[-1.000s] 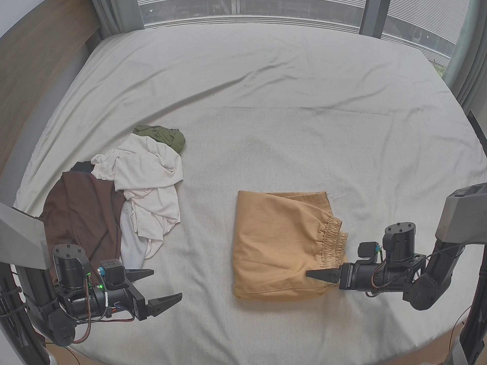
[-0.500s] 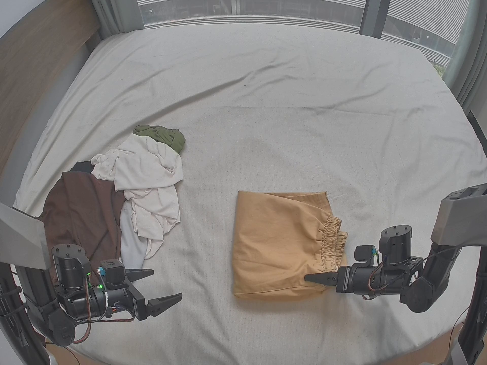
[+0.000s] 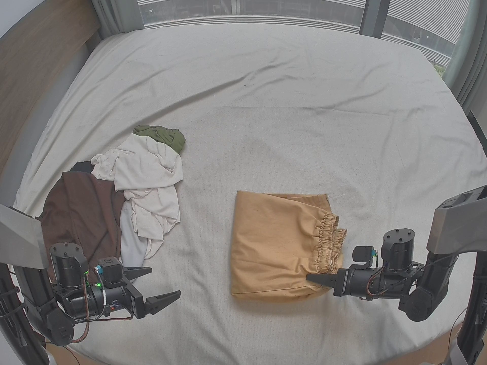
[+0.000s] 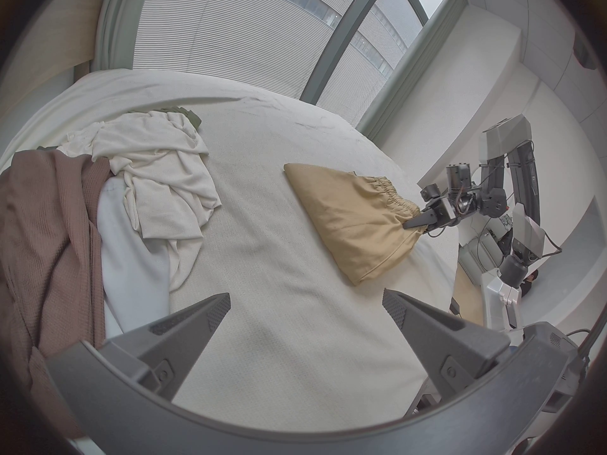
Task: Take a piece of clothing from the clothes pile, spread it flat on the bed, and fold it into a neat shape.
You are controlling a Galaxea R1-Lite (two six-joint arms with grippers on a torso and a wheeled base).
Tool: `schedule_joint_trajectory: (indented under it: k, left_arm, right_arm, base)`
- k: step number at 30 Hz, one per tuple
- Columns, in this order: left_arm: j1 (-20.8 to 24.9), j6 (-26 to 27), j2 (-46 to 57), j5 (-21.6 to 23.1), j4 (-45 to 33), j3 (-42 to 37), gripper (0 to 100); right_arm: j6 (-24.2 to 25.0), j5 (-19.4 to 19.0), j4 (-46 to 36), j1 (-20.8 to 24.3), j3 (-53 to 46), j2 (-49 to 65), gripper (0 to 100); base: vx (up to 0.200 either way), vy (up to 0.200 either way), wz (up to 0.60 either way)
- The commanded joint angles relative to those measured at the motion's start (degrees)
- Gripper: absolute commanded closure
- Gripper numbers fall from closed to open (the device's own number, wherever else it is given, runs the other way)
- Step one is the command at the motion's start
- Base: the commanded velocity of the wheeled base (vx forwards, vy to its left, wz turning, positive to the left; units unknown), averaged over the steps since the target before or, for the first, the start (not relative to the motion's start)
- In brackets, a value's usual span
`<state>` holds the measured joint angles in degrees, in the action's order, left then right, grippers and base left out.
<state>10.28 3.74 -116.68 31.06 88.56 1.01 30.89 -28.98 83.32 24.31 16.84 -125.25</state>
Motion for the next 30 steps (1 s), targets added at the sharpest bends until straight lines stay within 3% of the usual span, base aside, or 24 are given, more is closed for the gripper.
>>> schedule_joint_trajectory:
  k: [1, 17, 30]
  left_arm:
    - [-0.08, -0.75, 3.56, -0.3, -0.32, -1.01, 0]
    - [2.2, -3.74, 3.3, -0.21, -0.5, -1.01, 0]
    - [3.08, -4.53, 3.47, -0.21, -0.06, -1.01, 0]
  right_arm:
    - [-0.13, 0.06, 5.1, 2.59, -3.39, 3.34, 100]
    - [2.68, -0.03, 1.93, 2.23, 4.96, 13.45, 100]
    - [4.18, 0.06, -24.17, 1.97, 27.37, 21.01, 100]
  base:
    - [0.0, 0.0, 0.0]
    - [0.0, 0.0, 0.0]
    - [0.0, 0.0, 0.0]
